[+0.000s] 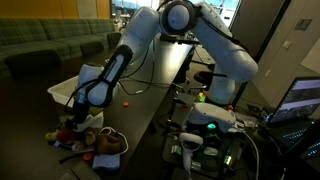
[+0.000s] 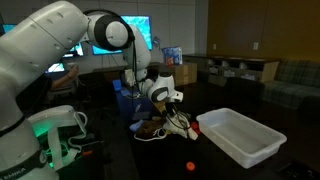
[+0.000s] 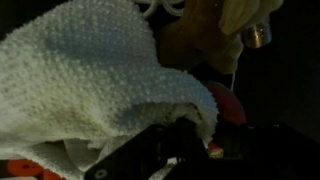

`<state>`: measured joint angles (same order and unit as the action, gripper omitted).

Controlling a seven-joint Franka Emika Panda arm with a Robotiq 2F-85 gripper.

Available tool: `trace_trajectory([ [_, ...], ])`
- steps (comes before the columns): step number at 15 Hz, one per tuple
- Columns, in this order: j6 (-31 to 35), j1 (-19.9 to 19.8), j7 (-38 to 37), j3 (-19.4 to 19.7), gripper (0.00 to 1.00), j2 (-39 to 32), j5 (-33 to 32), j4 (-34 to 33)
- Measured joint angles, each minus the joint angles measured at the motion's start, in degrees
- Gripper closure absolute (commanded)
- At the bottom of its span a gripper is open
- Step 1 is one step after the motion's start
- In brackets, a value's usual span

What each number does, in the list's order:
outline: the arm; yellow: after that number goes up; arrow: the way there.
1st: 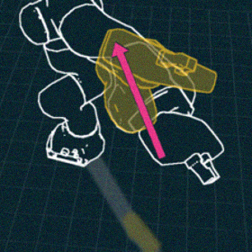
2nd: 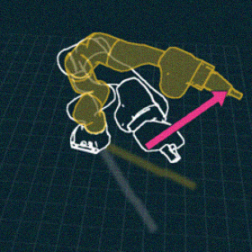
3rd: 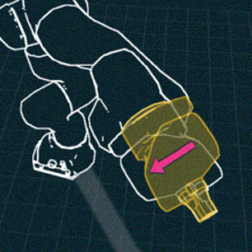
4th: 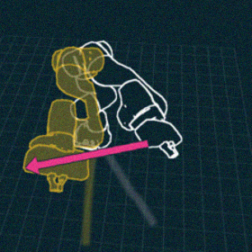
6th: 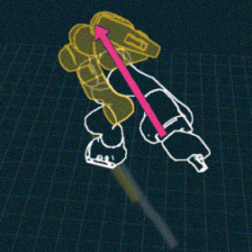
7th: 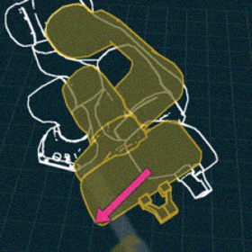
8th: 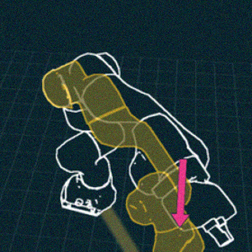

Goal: Mop all the things away to the left with the white towel and put it in the box

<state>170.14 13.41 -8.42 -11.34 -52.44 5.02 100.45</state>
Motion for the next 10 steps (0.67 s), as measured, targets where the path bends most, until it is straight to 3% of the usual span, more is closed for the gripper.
trace_trajectory([
  [6, 2.1, 3.1, -0.8, -3.3, 0.94, 0.2, 0.7, -2.6],
  [10, 1.7, -0.9, 1.3, -10.6, 0.94, 2.0, 1.0, -2.3],
])
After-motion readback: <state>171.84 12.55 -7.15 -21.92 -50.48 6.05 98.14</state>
